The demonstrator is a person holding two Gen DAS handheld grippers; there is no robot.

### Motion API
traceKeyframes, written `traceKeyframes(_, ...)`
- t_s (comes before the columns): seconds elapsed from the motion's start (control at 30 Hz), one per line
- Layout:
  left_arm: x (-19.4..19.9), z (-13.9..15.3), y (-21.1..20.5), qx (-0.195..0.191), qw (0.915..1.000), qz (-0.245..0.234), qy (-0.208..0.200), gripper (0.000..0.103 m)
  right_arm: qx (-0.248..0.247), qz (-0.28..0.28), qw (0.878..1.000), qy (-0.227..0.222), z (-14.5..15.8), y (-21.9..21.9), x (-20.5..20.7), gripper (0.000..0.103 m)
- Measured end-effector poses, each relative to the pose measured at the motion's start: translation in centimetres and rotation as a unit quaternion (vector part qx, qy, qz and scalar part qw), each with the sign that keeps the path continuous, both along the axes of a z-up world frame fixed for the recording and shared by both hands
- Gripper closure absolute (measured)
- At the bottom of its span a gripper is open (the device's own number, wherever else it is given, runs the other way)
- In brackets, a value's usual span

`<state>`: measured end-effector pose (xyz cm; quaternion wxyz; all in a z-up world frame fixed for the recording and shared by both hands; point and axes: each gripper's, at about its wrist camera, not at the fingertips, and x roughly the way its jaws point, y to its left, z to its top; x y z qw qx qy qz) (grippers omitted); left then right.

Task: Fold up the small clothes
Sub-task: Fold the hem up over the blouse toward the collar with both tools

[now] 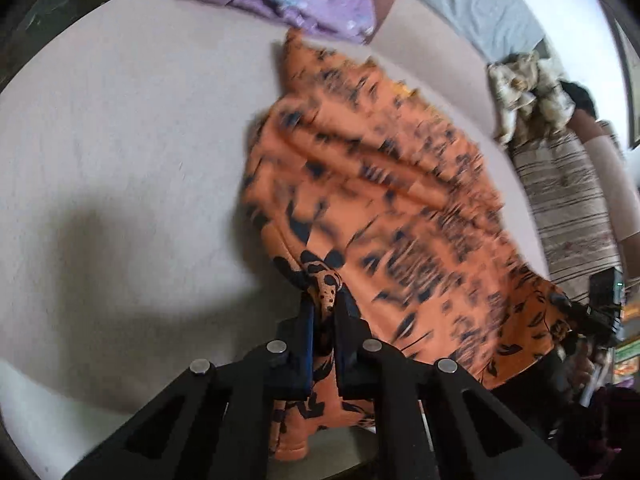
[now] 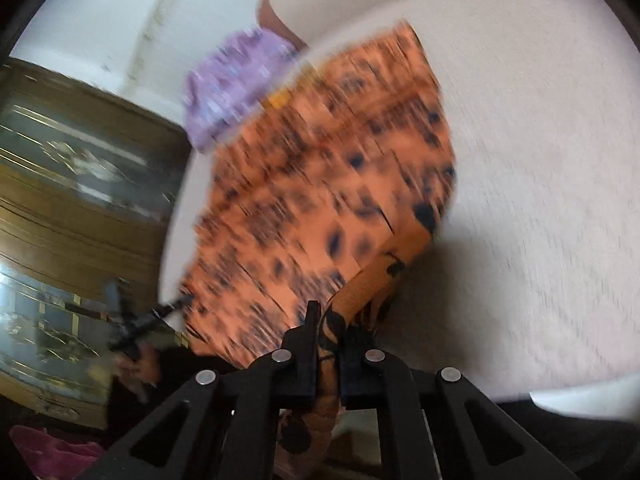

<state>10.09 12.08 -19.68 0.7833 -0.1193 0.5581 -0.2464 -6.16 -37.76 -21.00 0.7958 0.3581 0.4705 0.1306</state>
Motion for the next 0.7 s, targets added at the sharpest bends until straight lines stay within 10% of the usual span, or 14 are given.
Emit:
traceKeyframes(0.23, 10.7, 5.3, -2.0, -0.026, 0.9984, 0.011, -0.05, 0.095, 0.036, -0.101, 0.99, -0.092, 4.1, -6.7, 7.0, 0.096)
traceKeyframes(0.43, 23.0, 2.7, -3.9, -0.005, 0.9914, 0.114, -0.064, 0.094, 0.135, -0.244, 0.955, -0.099, -1.1, -15.2, 17.3, 0.09)
traceKeyframes(0.5, 25.6, 0.2, -4.4, 0.027, 0.9852, 0.164, -0.043, 0.093, 0.152, -0.28, 0.947, -0.051, -4.0, -16.2, 19.7, 0.057)
traceKeyframes(0.53, 26.1, -1.0, -4.2, 0.017, 0.9834, 0.179, -0.025, 0.093, 0.142, -0.291, 0.946, -0.026, -5.3, -16.3, 20.4, 0.019)
traceKeyframes(0.7, 20.5, -0.3, -3.8, 0.01, 0.9655, 0.245, -0.087, 0.088, 0.041, -0.266, 0.962, -0.037, -4.1, -15.1, 21.0, 0.015)
